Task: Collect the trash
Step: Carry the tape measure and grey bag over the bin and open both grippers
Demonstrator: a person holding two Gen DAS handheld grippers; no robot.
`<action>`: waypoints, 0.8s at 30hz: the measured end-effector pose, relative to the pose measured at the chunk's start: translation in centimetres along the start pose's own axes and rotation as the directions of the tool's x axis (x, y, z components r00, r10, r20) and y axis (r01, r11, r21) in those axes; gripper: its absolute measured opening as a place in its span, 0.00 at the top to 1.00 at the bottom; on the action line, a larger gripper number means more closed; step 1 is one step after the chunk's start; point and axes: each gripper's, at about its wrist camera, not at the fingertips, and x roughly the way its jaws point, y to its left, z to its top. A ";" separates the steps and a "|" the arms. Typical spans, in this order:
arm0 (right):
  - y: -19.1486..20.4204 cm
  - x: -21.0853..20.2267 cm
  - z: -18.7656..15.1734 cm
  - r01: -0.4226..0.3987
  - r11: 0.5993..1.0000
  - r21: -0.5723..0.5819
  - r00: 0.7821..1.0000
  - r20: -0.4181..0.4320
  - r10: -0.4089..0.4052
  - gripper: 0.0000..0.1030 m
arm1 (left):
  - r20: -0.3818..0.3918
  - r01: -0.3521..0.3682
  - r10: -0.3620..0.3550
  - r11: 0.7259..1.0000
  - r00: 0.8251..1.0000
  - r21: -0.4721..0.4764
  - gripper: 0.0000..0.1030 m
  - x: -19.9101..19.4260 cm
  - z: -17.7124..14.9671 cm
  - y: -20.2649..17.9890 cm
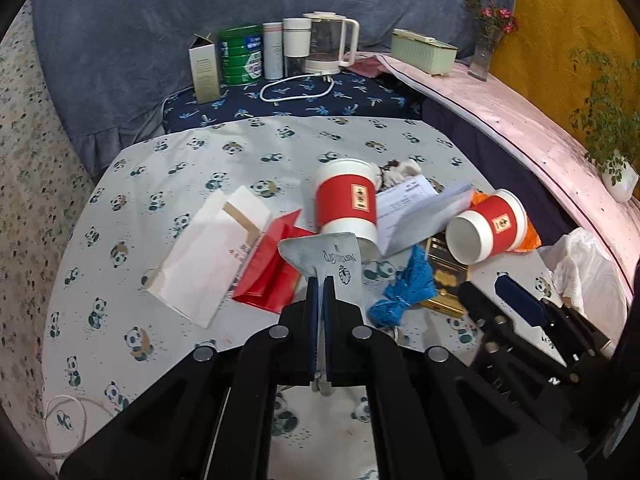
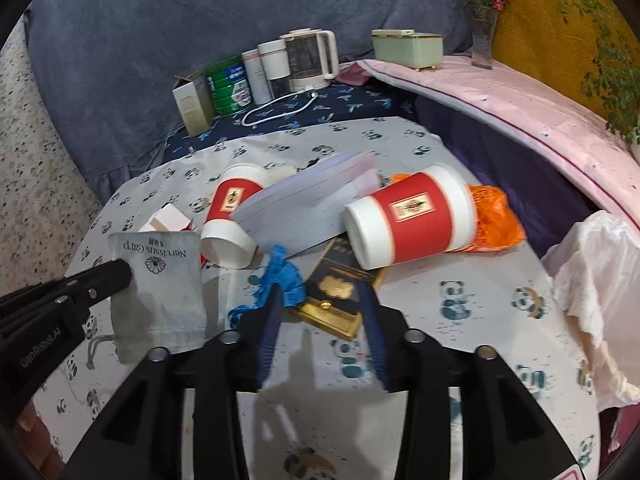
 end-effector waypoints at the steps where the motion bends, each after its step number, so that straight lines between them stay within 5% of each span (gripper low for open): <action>1: 0.4 0.6 0.0 -0.001 1.000 -0.004 1.000 -0.005 0.001 0.53 | 0.000 -0.004 0.004 1.000 1.000 -0.003 0.98 0.1 0.1 0.4; 9: 2.9 5.5 -0.3 -0.001 1.000 -0.025 0.998 -0.070 -0.001 0.52 | -0.015 -0.013 0.012 1.000 1.000 -0.015 0.98 1.6 0.4 2.4; 13: 3.3 5.6 -0.5 0.004 0.999 -0.032 0.998 -0.058 -0.006 0.73 | -0.021 -0.004 0.004 1.000 1.000 -0.014 0.98 1.9 0.5 2.4; 24: -0.5 -2.5 0.8 0.014 0.999 0.034 0.996 0.087 -0.016 0.78 | 0.017 0.062 -0.062 0.997 0.998 0.043 0.98 -0.8 1.0 -2.2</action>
